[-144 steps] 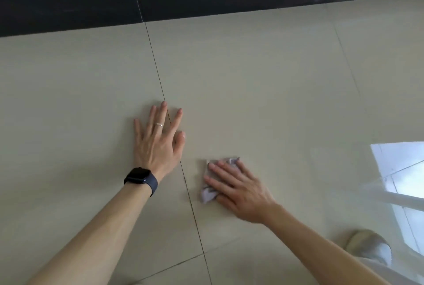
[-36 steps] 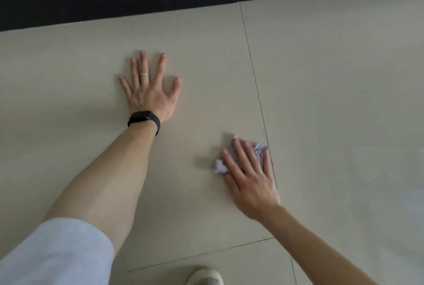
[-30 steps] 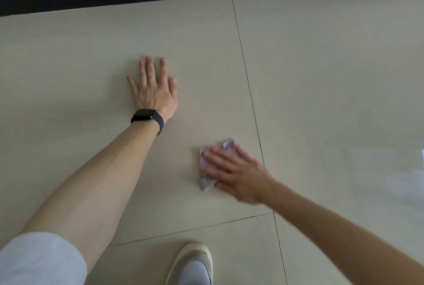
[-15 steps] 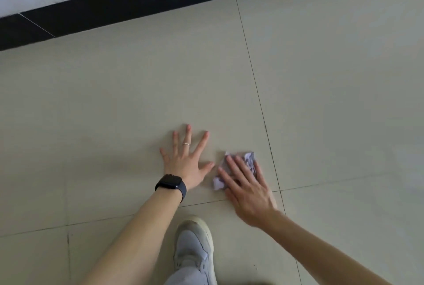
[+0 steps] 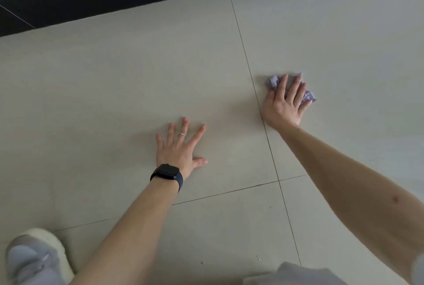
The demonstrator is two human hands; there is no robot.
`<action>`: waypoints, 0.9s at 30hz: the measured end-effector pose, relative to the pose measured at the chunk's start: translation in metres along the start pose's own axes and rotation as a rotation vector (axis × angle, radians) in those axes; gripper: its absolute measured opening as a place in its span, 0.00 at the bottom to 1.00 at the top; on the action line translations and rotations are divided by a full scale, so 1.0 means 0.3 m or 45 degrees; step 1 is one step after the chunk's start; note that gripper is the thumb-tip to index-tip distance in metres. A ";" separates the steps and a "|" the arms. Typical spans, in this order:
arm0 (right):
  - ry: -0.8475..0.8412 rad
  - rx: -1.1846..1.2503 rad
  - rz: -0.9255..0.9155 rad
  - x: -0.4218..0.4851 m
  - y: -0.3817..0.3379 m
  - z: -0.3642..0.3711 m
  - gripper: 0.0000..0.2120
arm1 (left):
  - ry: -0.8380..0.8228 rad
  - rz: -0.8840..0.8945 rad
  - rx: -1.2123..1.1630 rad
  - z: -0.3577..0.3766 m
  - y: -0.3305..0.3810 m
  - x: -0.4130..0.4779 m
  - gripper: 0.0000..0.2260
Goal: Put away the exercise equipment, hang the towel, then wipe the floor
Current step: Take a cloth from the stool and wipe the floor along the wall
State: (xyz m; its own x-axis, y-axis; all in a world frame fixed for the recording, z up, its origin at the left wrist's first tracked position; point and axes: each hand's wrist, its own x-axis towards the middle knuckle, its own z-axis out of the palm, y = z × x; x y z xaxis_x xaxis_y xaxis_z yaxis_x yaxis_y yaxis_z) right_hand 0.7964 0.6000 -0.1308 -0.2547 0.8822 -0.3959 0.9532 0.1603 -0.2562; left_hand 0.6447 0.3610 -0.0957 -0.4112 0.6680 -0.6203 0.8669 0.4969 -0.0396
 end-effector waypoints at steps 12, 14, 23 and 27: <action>-0.193 -0.598 -1.086 -0.280 -0.105 0.148 0.27 | 0.513 0.716 0.053 0.071 -0.357 0.138 0.34; -0.131 -0.484 -0.856 -0.268 -0.089 0.128 0.27 | 0.545 0.786 0.100 0.058 -0.376 0.173 0.32; 0.210 0.224 0.379 -0.491 -0.208 0.293 0.26 | 0.455 0.785 0.120 -0.053 -0.264 0.331 0.29; 0.171 0.005 -0.150 -0.777 -0.343 0.473 0.25 | 0.414 0.889 0.121 -0.037 -0.289 0.407 0.31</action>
State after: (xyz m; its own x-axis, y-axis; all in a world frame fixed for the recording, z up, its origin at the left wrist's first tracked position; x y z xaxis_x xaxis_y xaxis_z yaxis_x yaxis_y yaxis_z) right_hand 0.7347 0.3150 -0.1374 -0.3406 0.9087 -0.2414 0.9172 0.2648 -0.2976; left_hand 0.5163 0.4056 -0.1592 0.1901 0.9452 -0.2655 0.9700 -0.1390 0.1997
